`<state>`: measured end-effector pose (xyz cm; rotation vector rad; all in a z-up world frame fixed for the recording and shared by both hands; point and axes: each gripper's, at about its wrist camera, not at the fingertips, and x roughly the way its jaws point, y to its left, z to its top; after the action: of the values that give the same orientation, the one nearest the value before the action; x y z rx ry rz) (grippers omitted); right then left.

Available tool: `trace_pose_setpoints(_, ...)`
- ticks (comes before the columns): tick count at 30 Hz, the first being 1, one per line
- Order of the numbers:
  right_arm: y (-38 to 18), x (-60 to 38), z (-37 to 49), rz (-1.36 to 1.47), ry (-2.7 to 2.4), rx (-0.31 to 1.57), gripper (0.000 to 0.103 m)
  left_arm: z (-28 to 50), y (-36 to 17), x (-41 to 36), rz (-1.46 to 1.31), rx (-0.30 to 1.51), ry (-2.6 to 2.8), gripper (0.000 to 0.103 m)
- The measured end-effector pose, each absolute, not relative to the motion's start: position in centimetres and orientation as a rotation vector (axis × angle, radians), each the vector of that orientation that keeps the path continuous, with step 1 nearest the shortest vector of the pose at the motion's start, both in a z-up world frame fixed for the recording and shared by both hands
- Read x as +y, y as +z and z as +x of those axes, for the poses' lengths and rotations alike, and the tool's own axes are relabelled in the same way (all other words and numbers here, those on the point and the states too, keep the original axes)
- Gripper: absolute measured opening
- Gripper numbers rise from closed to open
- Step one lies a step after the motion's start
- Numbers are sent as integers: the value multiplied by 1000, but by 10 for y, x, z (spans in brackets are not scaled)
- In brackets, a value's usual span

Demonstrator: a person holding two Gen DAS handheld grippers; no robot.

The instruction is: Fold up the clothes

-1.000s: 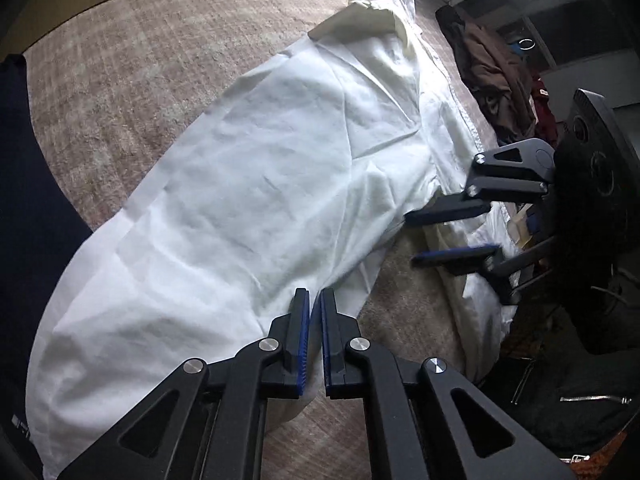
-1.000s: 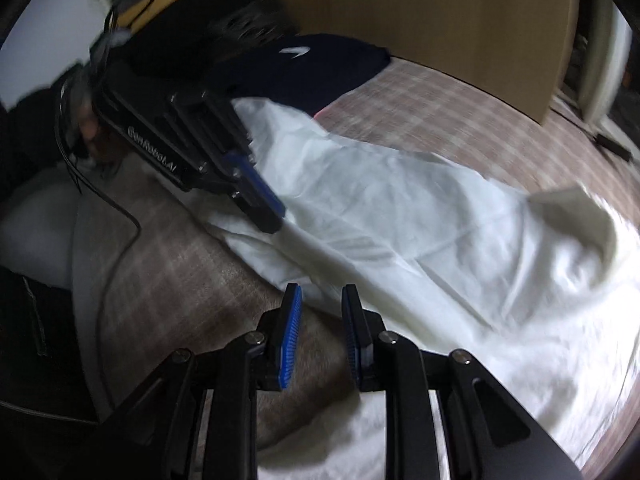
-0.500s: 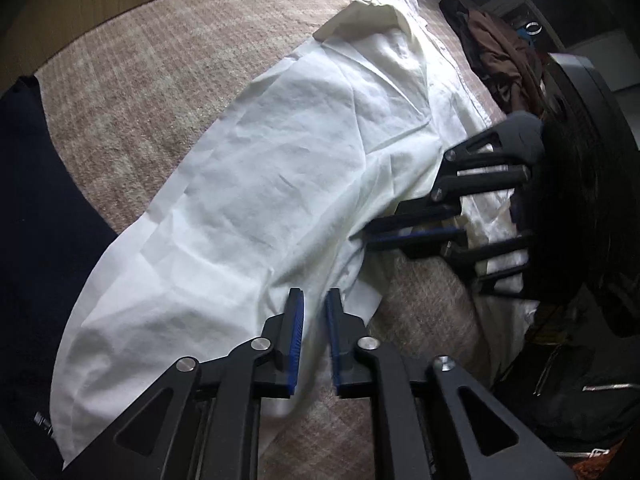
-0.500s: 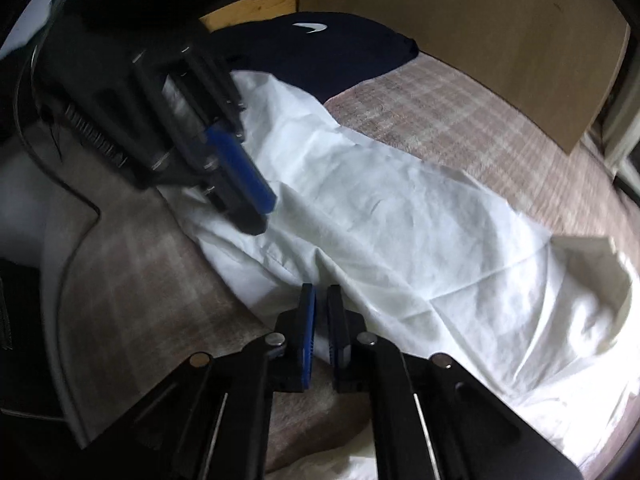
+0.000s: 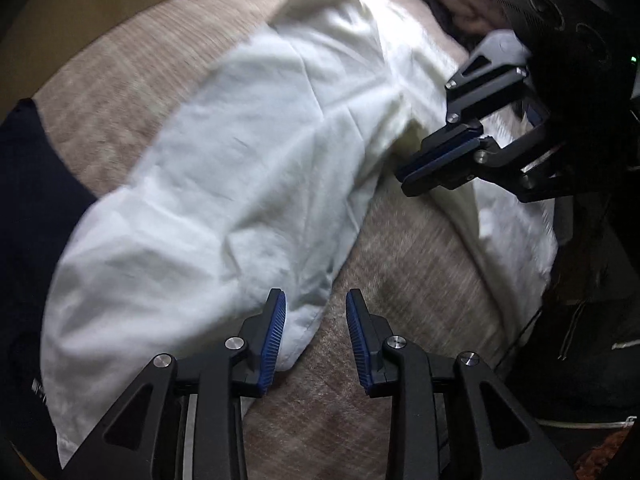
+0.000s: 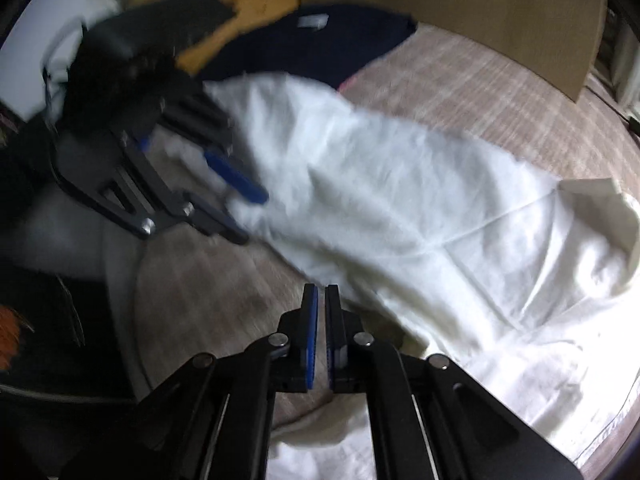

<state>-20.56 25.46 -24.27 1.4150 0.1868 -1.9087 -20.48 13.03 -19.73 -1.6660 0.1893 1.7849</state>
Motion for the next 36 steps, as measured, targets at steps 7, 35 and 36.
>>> trace_pose_setpoints(7, -274, 243, -225, 1513, -1923, 253, 4, -221, -217, 110, -1744, 171, 1902, 22)
trace_pose_setpoints(35, -282, 245, -291, 1400, -2077, 216, 27, -86, -198, -106, -1836, -444, 2474, 48)
trace_pose_setpoints(36, -280, 244, -287, 1404, -2035, 216, 29, -87, -199, -106, -1843, -437, 2481, 48)
